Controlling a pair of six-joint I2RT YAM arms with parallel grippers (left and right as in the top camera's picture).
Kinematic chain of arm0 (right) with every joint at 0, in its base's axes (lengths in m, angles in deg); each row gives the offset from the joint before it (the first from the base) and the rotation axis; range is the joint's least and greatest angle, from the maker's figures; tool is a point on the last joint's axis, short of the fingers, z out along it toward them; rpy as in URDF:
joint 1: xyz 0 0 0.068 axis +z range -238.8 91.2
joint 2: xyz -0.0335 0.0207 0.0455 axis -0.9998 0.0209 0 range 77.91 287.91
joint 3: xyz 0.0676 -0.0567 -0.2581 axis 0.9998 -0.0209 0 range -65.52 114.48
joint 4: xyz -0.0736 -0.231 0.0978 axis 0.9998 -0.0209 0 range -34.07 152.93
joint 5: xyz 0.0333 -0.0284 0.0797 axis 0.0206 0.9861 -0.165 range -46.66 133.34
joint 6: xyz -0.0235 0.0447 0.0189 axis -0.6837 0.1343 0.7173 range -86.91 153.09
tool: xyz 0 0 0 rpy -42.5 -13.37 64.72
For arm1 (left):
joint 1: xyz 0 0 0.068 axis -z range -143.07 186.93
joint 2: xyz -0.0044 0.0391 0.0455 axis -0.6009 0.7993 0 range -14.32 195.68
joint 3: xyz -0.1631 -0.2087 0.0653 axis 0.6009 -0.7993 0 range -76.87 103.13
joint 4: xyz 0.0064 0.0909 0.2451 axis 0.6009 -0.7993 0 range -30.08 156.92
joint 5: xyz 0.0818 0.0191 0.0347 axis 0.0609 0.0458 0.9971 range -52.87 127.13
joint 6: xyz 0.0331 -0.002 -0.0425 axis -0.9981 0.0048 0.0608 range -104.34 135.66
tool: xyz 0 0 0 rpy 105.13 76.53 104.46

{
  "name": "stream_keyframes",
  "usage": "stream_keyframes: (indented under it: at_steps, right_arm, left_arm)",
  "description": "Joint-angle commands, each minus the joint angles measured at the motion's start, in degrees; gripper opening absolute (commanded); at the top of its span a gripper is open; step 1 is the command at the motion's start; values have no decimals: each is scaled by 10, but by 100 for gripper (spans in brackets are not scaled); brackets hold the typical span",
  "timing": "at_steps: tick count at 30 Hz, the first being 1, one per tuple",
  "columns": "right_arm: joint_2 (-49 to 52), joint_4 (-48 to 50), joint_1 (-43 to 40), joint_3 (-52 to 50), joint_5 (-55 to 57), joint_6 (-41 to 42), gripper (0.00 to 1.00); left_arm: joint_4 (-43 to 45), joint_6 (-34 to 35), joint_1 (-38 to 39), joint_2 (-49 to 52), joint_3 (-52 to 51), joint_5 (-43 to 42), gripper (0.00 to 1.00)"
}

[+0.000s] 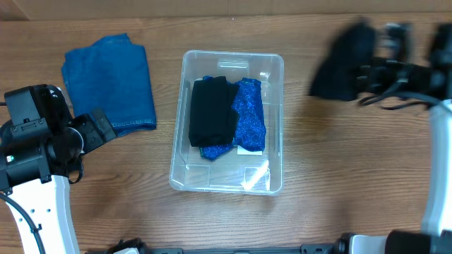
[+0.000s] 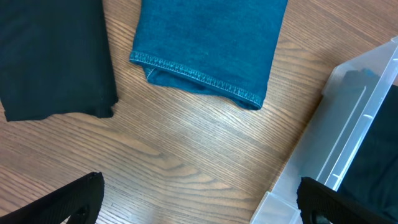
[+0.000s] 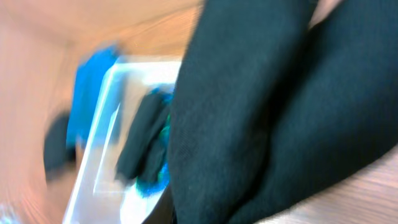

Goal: Pack container
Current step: 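Grasp the second black cloth on the right with the right gripper, then lower the second black cloth into the bin's front and press it flat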

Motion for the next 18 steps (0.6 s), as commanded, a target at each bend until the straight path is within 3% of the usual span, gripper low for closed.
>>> stream_keyframes:
  at_steps: [1,3,7,14,18]
  right_arm:
    - [-19,-43,180,32,96,-176,4]
    - [-7,-76,299,31,152,-253,4]
    - [34,-133,430,23,179,-344,4]
    - [129,-152,519,-12,170,-344,4]
    - [160,-137,505,-13,227,-341,4]
  left_arm:
    - [0,-10,-2,0,12,-7,100]
    - [0,-11,-2,0,12,-7,100]
    - [0,-11,-2,0,12,-6,100]
    - [0,-11,-2,0,12,-6,100]
    - [3,-11,-2,0,12,-6,100]
